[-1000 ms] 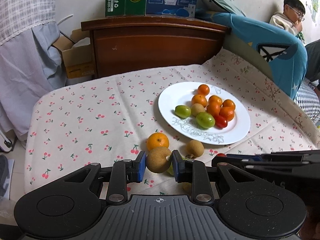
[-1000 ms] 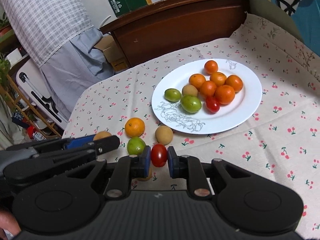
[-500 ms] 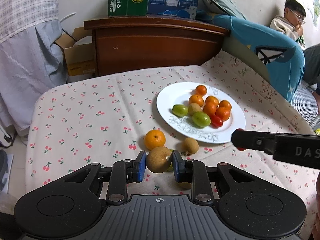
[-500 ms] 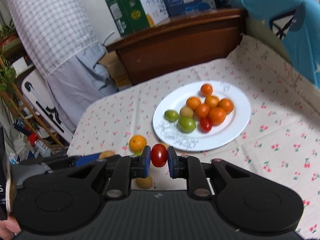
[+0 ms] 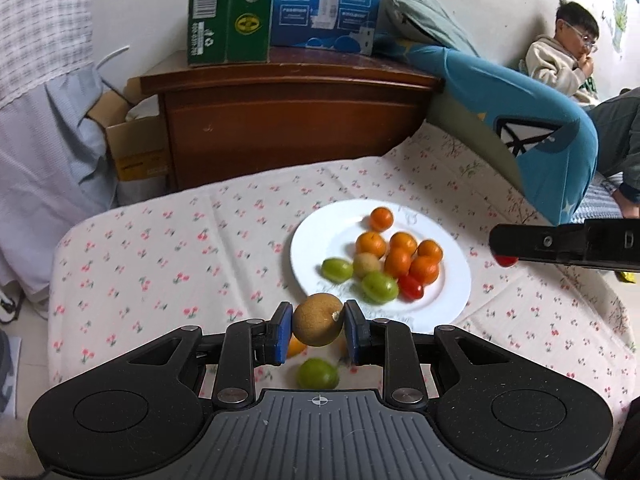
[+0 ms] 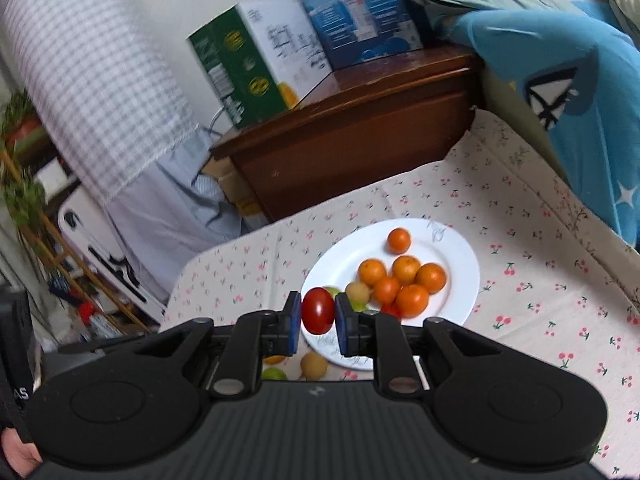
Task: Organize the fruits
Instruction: 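Carry the kiwi and tomato over the white plate with both tools, then lower the kiwi and tomato onto the plate and open both tools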
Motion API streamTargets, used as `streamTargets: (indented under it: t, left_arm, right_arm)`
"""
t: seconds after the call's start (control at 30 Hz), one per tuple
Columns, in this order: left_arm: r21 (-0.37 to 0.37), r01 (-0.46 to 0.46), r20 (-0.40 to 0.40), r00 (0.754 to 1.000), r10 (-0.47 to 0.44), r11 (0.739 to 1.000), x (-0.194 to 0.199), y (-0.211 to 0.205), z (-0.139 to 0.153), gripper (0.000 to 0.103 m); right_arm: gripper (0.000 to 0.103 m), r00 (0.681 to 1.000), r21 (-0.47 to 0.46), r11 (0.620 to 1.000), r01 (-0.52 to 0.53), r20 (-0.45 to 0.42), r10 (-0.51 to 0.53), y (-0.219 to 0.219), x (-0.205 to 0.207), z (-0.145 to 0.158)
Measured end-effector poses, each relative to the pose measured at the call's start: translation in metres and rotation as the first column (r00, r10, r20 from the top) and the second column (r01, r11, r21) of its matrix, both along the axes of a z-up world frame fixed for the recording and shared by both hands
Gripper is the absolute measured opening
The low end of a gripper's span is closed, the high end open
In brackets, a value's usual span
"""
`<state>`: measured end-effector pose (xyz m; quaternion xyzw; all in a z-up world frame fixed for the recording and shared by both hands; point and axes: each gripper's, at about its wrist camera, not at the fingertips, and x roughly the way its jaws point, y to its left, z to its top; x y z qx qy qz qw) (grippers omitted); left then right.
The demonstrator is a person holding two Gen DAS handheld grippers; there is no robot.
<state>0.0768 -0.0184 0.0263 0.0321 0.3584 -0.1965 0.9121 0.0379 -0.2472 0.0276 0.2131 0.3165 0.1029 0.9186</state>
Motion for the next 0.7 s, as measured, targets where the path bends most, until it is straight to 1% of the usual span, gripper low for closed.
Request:
streamTargets:
  t: [0.1, 0.27, 0.37, 0.43, 0.57, 0.63, 0.7]
  left_arm:
    - [0.001, 0.013, -0.008, 1.0, -0.013, 1.0, 0.011, -0.003, 0.0, 0.025]
    - [0.0, 0.051, -0.015, 0.999, -0.051, 0.999, 0.028, -0.01, -0.002, 0.025]
    - [0.013, 0.064, -0.014, 0.998, -0.064, 0.998, 0.042, -0.017, -0.005, 0.025]
    - [0.024, 0.076, -0.01, 0.997, -0.076, 0.997, 0.052, -0.022, -0.007, 0.025]
    - [0.018, 0.094, -0.022, 0.995, -0.093, 0.995, 0.07, -0.031, -0.015, 0.025]
    - [0.016, 0.1, -0.02, 0.995, -0.1, 0.995, 0.079, -0.035, -0.019, 0.025]
    - [0.013, 0.107, -0.035, 0.994, -0.107, 0.994, 0.089, -0.039, -0.024, 0.025]
  right_arm:
    - [0.018, 0.999, 0.041, 0.998, 0.044, -0.021, -0.043, -0.018, 0.01, -0.001]
    - [0.018, 0.996, 0.066, 0.995, 0.079, -0.053, -0.076, -0.033, 0.025, -0.006]
    - [0.018, 0.992, 0.12, 0.988, 0.1, -0.093, -0.09, -0.04, 0.033, -0.015]
    - [0.018, 0.987, 0.116, 0.986, 0.121, -0.118, -0.107, -0.04, 0.038, -0.021]
    - [0.018, 0.975, 0.108, 0.981, 0.159, -0.171, -0.139, -0.041, 0.047, -0.033]
    - [0.018, 0.967, 0.094, 0.979, 0.182, -0.199, -0.16, -0.042, 0.05, -0.038]
    - [0.018, 0.957, 0.098, 0.974, 0.204, -0.232, -0.177, -0.044, 0.053, -0.046]
